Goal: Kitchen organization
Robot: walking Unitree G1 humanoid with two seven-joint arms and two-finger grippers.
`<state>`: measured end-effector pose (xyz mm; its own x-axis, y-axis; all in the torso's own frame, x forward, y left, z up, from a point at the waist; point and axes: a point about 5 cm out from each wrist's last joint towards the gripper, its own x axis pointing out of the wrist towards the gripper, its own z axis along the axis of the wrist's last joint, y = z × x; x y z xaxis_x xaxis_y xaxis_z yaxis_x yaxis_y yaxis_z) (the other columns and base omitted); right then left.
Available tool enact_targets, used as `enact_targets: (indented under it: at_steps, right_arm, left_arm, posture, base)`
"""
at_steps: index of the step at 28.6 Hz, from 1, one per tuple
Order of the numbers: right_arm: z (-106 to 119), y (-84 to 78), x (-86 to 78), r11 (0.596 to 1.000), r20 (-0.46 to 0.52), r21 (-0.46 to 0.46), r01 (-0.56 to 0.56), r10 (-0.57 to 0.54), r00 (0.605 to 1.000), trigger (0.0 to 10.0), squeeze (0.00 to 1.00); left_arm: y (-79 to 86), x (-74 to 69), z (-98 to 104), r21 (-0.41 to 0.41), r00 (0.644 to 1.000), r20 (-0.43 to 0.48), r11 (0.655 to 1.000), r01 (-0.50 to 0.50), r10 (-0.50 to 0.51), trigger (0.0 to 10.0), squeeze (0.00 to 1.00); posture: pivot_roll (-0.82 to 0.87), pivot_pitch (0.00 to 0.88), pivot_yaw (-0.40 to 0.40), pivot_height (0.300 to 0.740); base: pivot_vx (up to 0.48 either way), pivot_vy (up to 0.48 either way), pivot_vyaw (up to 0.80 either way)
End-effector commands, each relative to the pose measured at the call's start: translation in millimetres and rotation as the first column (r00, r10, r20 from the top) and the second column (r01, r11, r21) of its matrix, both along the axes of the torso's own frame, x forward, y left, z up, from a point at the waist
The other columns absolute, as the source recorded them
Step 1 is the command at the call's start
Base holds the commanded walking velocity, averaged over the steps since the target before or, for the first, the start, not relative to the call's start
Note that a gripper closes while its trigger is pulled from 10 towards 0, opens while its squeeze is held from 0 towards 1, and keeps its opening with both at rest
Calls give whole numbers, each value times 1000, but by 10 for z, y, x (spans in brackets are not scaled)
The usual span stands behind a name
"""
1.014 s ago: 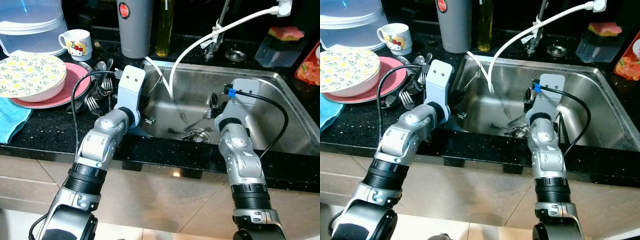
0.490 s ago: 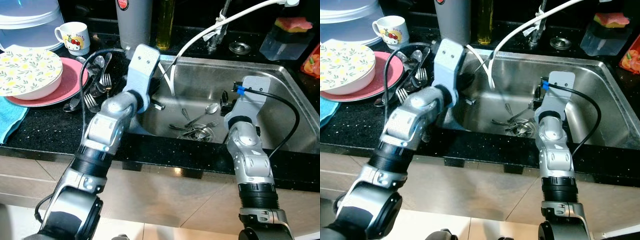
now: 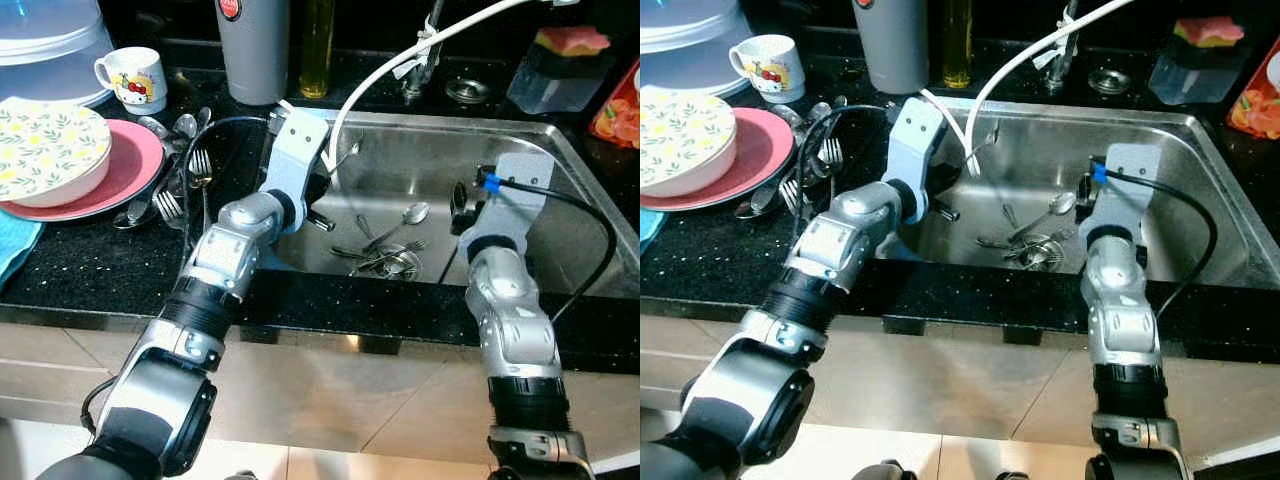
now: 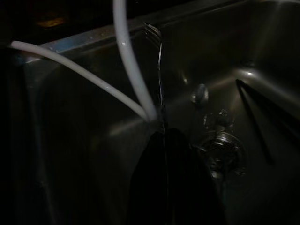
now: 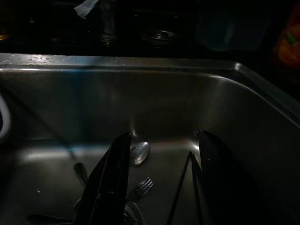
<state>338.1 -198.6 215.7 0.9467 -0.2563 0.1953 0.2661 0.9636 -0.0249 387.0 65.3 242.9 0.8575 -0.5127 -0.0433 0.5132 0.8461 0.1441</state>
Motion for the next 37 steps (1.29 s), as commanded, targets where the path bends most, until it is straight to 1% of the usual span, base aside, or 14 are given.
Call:
enact_targets:
  at_steps: [1, 10, 11, 12, 13, 14, 18, 19, 20, 21, 29, 32, 35, 37]
  right_arm:
    - [-8, 31, -16, 1000, -5, 8, -5, 5, 1000, 10000, 0]
    - [48, 109, 60, 999, 0, 0, -45, 45, 999, 10000, 0]
    - [49, 112, 63, 999, 0, -1, -48, 48, 999, 10000, 0]
    - [47, 120, 65, 999, -1, -1, -51, 51, 999, 10000, 0]
    - [47, 120, 65, 999, -1, -1, -51, 51, 999, 10000, 0]
    - [43, 129, 67, 998, -2, -2, -55, 55, 998, 10000, 0]
    - [39, 136, 67, 998, -2, -2, -59, 59, 998, 10000, 0]
    - [38, 135, 68, 998, -2, -2, -60, 60, 998, 10000, 0]
    - [39, 136, 69, 998, -2, -2, -61, 61, 998, 10000, 0]
    - [41, 137, 71, 998, 0, -2, -63, 63, 998, 10000, 0]
    - [61, 183, 96, 996, 8, -4, -84, 84, 996, 10000, 0]
    - [86, 210, 100, 995, 26, 3, -96, 96, 995, 10000, 0]
    - [114, 260, 103, 993, 45, 7, -115, 115, 992, 10000, 0]
    - [128, 294, 99, 992, 57, 12, -127, 127, 990, 10000, 0]
  left_arm:
    - [77, 35, 71, 5, 999, 29, 1000, -13, 13, 10000, 0]
    - [152, 38, 27, -13, 999, 33, 1000, -27, 27, 10000, 0]
    - [145, 38, 23, -17, 999, 37, 1000, -25, 25, 10000, 24]
    - [135, 36, 20, -23, 999, 38, 1000, -20, 21, 10000, 165]
    - [135, 36, 20, -23, 999, 38, 1000, -20, 21, 10000, 165]
    - [122, 33, 20, -35, 999, 39, 999, -13, 14, 10000, 1000]
    - [97, 7, 113, -83, 995, 104, 997, 4, 5, 10000, 1000]
    - [103, -14, 219, -149, 988, 155, 989, 9, 14, 10000, 1000]
    - [128, -32, 316, -202, 979, 200, 979, 4, 37, 10000, 788]
    - [151, -50, 382, -232, 971, 233, 973, 4, 52, 10000, 0]
    - [285, -198, 508, -251, 934, 338, 968, -28, 115, 10000, 0]
    - [336, -259, 514, -206, 903, 389, 973, -105, 180, 10000, 0]
    - [372, -283, 407, -113, 903, 365, 973, -200, 228, 10000, 0]
    - [388, -325, 343, -99, 911, 333, 970, -224, 244, 10000, 0]
  posture:
    - [182, 101, 27, 740]
    - [189, 82, 6, 740]
    - [189, 79, 2, 740]
    - [189, 75, 0, 740]
    - [189, 75, 0, 740]
    - [188, 72, -3, 740]
    - [189, 65, -7, 740]
    - [192, 63, -7, 740]
    - [191, 61, -9, 740]
    - [193, 56, -13, 740]
    - [201, 52, -24, 740]
    - [210, 52, -30, 740]
    - [219, 66, -29, 740]
    - [221, 74, -31, 740]
  base:
    - [0, 0, 0]
    - [0, 0, 0]
    - [0, 0, 0]
    - [0, 0, 0]
    - [0, 0, 0]
    - [0, 0, 0]
    - [0, 0, 0]
    - [0, 0, 0]
    - [0, 0, 0]
    - [0, 0, 0]
    - [0, 0, 0]
    - [0, 0, 0]
    - [0, 0, 0]
    - [0, 0, 0]
